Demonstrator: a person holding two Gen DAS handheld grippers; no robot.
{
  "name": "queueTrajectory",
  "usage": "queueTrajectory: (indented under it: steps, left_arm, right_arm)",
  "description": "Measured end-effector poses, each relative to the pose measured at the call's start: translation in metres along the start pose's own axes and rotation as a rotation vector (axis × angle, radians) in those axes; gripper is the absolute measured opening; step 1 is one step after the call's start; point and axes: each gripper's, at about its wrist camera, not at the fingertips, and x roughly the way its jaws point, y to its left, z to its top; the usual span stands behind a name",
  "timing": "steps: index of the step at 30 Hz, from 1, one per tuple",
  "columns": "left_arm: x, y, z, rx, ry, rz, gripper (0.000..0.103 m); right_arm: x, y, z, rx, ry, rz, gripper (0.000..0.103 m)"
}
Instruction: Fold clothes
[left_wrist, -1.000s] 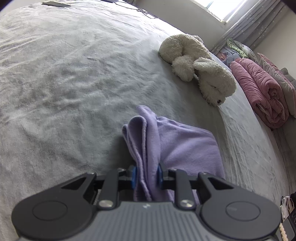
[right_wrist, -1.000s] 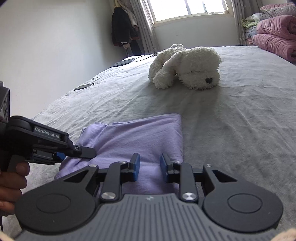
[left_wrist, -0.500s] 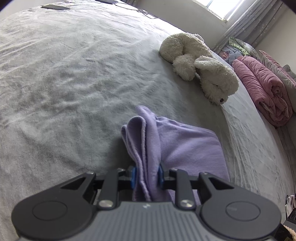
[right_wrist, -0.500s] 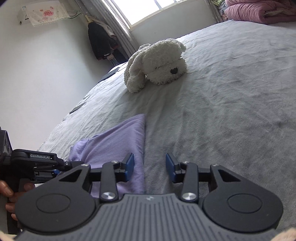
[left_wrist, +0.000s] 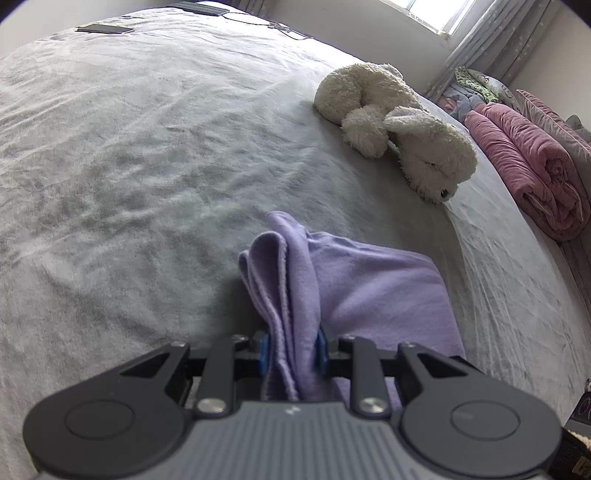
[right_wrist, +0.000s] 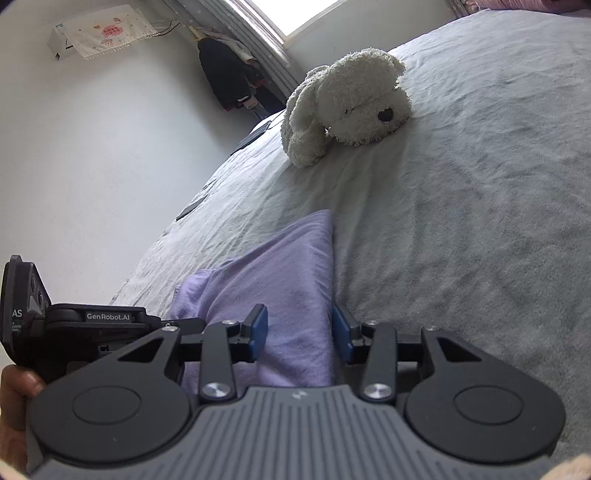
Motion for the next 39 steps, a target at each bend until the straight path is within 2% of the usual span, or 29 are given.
queueTrajectory:
  steps: [8, 17, 30, 35, 39]
  left_arm:
    - [-0.001, -0.003, -0.001, 0.027, -0.002, 0.014, 0.025]
    - [0.000, -0.012, -0.003, 0.081, -0.013, 0.053, 0.025]
    - [-0.002, -0.032, -0.011, 0.220, -0.054, 0.146, 0.026]
    - [-0.002, -0.039, -0.014, 0.266, -0.069, 0.179, 0.026]
    - [-0.002, -0.039, -0.014, 0.264, -0.070, 0.180, 0.026]
  right_arm:
    - [0.006, -0.008, 0.003, 0.056, 0.021, 0.083, 0.044]
    - [0.013, -0.005, 0.005, 0.049, 0.036, 0.089, 0.041]
    - [0.016, 0.000, 0.002, -0.005, 0.015, 0.049, 0.035]
    - [0.017, 0.007, 0.000, -0.049, 0.006, -0.002, 0.026]
    - [0.018, 0.011, -0.002, -0.074, -0.001, -0.035, 0.023]
